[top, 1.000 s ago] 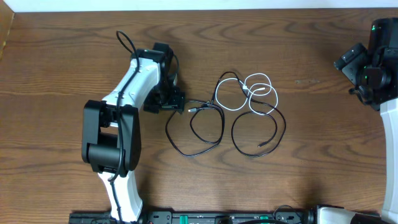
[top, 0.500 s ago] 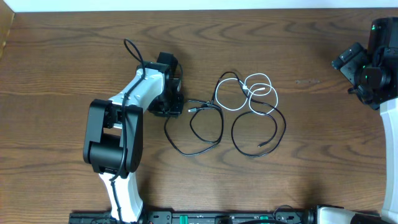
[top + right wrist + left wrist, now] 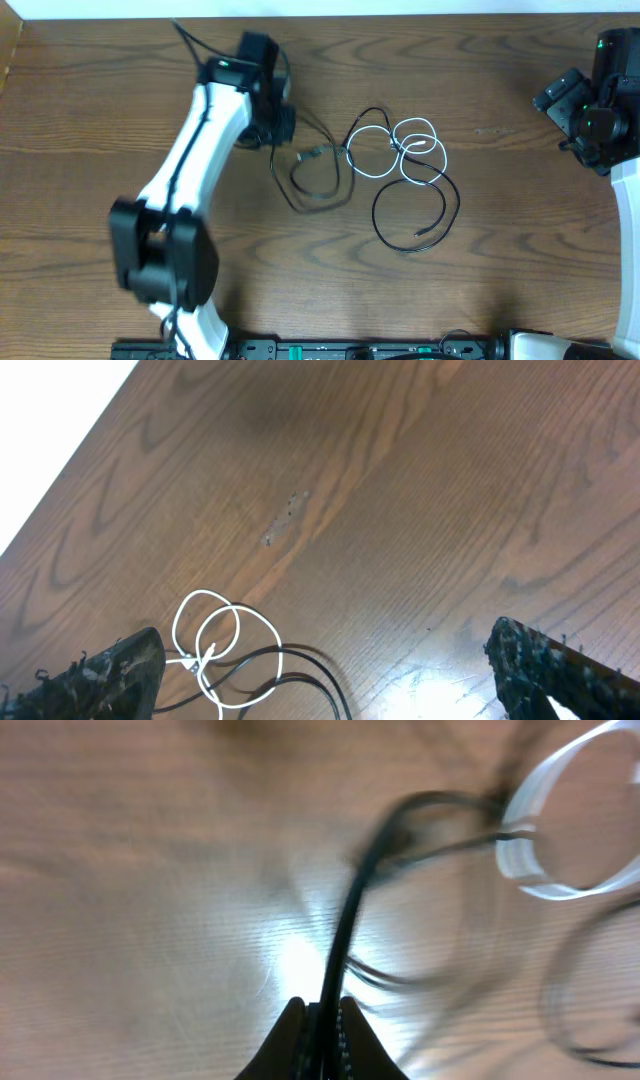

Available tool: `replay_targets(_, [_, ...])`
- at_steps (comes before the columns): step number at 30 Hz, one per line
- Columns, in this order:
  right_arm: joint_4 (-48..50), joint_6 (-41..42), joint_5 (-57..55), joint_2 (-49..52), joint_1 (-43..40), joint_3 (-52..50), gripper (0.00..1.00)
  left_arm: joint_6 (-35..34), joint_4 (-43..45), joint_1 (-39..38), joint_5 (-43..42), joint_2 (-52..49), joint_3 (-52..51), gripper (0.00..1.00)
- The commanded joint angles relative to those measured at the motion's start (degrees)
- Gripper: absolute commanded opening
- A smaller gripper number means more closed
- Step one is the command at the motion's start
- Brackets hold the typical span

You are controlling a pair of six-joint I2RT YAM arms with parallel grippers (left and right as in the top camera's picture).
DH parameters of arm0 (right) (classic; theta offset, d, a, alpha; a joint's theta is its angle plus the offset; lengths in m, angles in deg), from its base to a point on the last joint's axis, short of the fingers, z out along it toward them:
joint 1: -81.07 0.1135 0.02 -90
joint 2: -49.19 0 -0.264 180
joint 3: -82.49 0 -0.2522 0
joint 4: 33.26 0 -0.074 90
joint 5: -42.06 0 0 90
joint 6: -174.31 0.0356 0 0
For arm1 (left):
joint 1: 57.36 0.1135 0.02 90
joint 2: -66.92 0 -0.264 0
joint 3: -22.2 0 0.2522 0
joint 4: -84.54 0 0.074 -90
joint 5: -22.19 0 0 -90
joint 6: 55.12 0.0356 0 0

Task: Untangle cables
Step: 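Drag the black cable to the upper left with the left gripper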

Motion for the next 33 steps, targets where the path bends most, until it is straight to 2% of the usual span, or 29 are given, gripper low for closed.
replay_targets(1, [-0.07,-0.46,-0.50,0.22,-0.11,-0.35,0.99,-0.52,0.04,-0.02,-5.16,10.45,7.61,0.07])
replay_targets(7, [0.13,-0.46,-0.48,0.22,-0.11,-0.35,0.99,-0.57,5.14,-0.02,-6.36,23.34,13.46,0.07])
replay_targets(16, [0.13,-0.44,-0.26,0.22,-0.11,-1.11,0.99,-6.08,22.45,-0.04,-6.34,37.18,13.62,0.07])
replay_targets(24, [0.09,-0.63,1.70,0.22,-0.11,-1.20,0.99,-11.30,28.28,-0.04,-6.32,35.89,13.60,0.07])
replay_targets(33, [-0.22,-2.21,6.51,0.22,-0.11,-1.20,0.99,-12.85,31.87,-0.02,-6.12,26.67,13.62,0.07])
